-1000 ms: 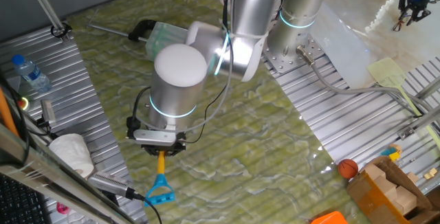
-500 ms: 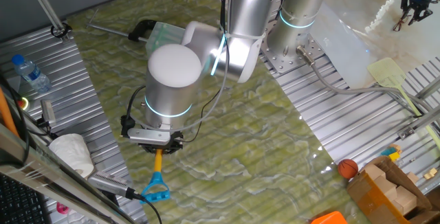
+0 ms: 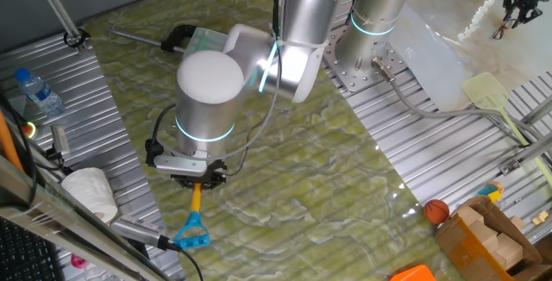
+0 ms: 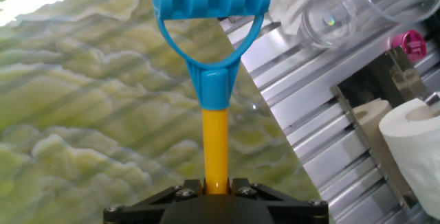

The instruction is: Use a shovel to scoop up an object

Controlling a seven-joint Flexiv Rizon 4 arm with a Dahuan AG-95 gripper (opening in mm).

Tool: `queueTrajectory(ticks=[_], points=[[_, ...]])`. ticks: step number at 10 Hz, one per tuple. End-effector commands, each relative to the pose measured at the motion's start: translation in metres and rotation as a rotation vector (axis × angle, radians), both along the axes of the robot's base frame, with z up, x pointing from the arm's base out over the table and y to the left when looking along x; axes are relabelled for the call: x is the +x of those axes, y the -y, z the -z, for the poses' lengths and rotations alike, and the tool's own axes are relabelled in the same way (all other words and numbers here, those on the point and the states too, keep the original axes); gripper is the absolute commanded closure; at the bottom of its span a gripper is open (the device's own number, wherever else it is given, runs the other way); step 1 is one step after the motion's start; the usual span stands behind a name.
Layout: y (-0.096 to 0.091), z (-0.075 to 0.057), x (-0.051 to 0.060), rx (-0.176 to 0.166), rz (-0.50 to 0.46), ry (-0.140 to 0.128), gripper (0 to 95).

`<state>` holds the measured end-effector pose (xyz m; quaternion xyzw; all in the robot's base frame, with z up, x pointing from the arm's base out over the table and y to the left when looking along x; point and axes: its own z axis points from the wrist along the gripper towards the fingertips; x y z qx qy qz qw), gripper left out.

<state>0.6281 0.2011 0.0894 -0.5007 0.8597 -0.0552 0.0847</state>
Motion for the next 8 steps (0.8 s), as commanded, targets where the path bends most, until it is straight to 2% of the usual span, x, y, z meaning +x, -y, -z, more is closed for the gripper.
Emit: queueTrajectory(ticks=[1,2,4,8], points=[[0.004,-0.002,0.000,0.000,0.008,-0.006,95.0],[0.007,-0.002,0.000,-0.003,0.019,-0.018,95.0],[0.013,-0.003,0.001,-0.011,0.021,-0.025,95.0],[0.028,0.002,0.003,-0.015,0.016,-0.026,95.0]])
